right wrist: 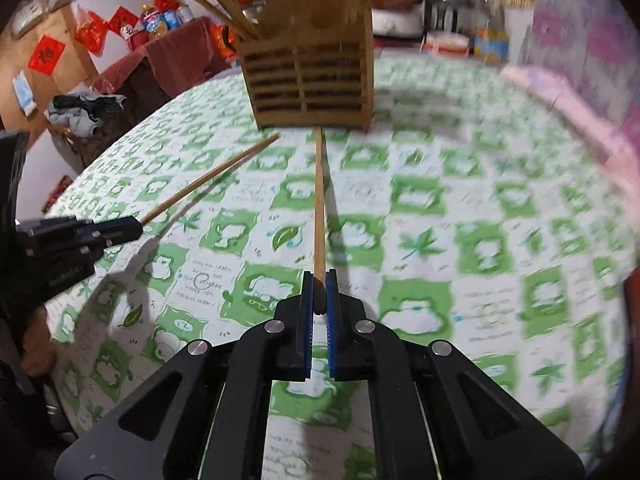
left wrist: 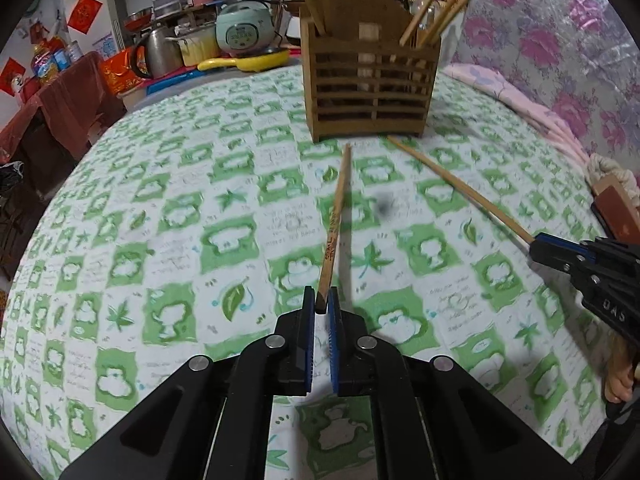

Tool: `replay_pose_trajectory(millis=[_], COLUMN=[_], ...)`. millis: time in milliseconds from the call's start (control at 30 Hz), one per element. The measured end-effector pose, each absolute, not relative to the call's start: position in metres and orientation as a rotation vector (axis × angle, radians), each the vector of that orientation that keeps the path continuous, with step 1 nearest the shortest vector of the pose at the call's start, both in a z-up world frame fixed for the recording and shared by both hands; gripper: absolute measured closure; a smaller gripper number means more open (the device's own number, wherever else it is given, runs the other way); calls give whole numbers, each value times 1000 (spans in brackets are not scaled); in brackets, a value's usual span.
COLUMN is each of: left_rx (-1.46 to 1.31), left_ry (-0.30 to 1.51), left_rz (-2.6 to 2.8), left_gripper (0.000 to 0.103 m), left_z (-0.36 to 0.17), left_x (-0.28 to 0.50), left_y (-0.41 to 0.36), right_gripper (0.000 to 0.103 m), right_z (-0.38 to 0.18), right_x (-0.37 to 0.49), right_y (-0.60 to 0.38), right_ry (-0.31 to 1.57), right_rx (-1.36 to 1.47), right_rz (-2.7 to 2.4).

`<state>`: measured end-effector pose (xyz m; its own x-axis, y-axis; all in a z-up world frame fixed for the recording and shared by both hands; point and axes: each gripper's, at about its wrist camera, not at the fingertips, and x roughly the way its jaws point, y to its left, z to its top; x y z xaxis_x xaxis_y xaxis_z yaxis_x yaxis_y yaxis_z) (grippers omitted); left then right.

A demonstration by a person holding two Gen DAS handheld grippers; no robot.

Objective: Organize utensils
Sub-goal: 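Lift both held chopsticks and carry them above the wooden holder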

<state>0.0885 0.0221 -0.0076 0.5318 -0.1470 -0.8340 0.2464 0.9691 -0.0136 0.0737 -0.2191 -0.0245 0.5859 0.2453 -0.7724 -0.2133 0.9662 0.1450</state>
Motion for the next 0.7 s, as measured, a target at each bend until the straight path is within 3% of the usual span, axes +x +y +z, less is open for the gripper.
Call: replay_pose_trajectory(millis=[433, 700], left_rx=[77, 68], left_ry=[765, 778], left_rz=[-299, -310], left_gripper=[97, 97], left_z=[113, 116], left_x=[87, 102], left_y=[7, 3], right_gripper=[96, 96], right_z=[95, 86], right_x=[66, 81], right_y=[-233, -227], right_ry=[595, 615], right_rx=[94, 108], right_rz=[281, 278])
